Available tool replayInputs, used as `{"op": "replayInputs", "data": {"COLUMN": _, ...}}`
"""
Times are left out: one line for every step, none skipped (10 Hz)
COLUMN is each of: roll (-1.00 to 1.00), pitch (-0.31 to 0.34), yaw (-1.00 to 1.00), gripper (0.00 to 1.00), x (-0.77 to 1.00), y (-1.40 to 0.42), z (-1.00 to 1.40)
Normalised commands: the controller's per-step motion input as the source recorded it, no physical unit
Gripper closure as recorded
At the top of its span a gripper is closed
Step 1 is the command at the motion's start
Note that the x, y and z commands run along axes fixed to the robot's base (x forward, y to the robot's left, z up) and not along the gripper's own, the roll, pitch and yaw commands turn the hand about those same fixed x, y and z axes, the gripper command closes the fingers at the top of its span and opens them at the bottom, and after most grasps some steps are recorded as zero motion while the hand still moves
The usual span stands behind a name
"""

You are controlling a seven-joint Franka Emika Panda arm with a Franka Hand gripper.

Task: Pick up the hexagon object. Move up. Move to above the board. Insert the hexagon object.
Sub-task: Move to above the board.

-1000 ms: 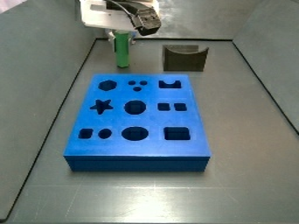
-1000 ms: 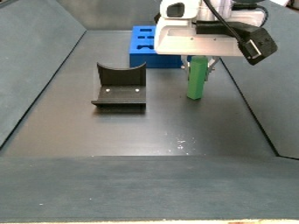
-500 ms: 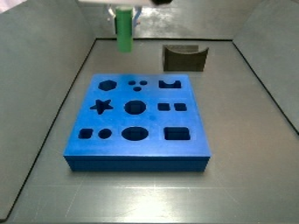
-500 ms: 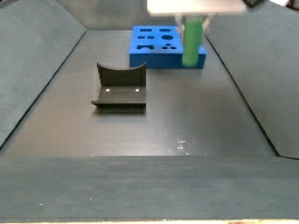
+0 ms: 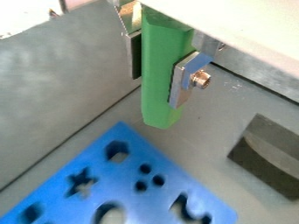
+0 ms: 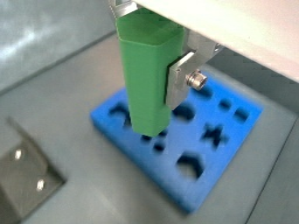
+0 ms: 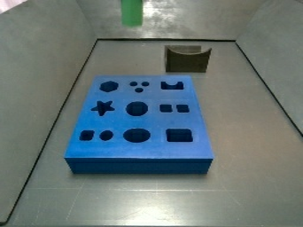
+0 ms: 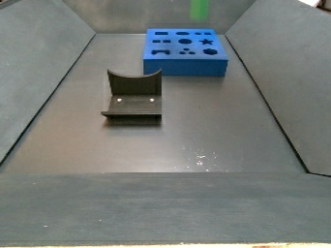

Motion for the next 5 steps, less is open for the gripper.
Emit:
{"op": "replayInputs", "data": {"roll": 0.03, "pitch": 0.083, "yaw": 0.01, "gripper": 1.0, "x": 0.25, "y": -0.95, "z": 1.0}}
{"op": "replayInputs", "data": {"roll": 0.04, "pitch": 0.109, "yaw": 0.01, "gripper": 1.0, "x": 0.28, "y": -0.96, "z": 1.0}}
{"op": "replayInputs", "data": {"roll": 0.06, "pitch": 0.136, "yaw": 0.01, "gripper": 1.0, "x": 0.26, "y": -0.74, "z": 0.72}}
{"op": "replayInputs", "data": {"roll": 0.08, "pitch": 0.16, "yaw": 0.01, "gripper": 1.0, "x": 0.21, "y": -0.49, "z": 0.44}}
{"op": "replayInputs", "data": {"roll": 0.07, "pitch": 0.169, "yaw": 0.01, "gripper": 1.0, "x": 0.18, "y": -0.32, "z": 0.25}}
